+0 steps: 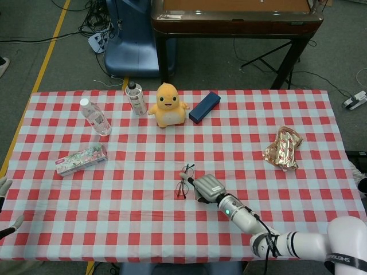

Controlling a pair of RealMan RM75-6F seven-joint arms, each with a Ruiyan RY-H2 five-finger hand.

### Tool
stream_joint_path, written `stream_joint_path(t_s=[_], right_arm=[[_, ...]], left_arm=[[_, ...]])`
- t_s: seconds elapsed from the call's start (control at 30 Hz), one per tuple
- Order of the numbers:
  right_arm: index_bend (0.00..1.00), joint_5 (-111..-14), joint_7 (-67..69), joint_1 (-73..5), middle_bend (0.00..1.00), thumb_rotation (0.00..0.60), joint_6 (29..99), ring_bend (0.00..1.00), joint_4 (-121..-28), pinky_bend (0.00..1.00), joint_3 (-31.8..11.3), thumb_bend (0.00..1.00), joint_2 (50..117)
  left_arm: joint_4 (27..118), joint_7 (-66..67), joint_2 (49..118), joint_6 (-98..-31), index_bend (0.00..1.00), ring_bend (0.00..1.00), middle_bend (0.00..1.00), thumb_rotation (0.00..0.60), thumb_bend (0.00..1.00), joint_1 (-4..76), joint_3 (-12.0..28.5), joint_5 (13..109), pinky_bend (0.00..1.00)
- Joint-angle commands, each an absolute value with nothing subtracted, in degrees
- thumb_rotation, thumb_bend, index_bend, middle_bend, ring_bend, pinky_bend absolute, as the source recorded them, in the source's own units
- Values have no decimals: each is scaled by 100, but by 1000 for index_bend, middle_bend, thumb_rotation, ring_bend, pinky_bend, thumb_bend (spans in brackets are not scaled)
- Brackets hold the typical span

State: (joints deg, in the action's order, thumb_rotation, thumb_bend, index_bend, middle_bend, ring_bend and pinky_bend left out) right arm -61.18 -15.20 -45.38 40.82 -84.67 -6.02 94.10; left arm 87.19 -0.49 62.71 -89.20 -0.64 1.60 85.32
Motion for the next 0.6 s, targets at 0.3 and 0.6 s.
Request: stream_joint_path(t_s=[0.3,0.6], right_arm=[[0,-5835,-1490,-4713,1000,600,3881,1000,-8187,1000,-578,1000,9605],[0,-5735,-1551,-4752,1000,600,3936,1000,-8191,1000,-510,1000,9616]], left_arm=[[8696,-76,6277,-8924,0,19,0,600,260,-75,159,8528,0],[8669,-100,6286,-8918,0,19,0,600,260,-80,157,8526,0]])
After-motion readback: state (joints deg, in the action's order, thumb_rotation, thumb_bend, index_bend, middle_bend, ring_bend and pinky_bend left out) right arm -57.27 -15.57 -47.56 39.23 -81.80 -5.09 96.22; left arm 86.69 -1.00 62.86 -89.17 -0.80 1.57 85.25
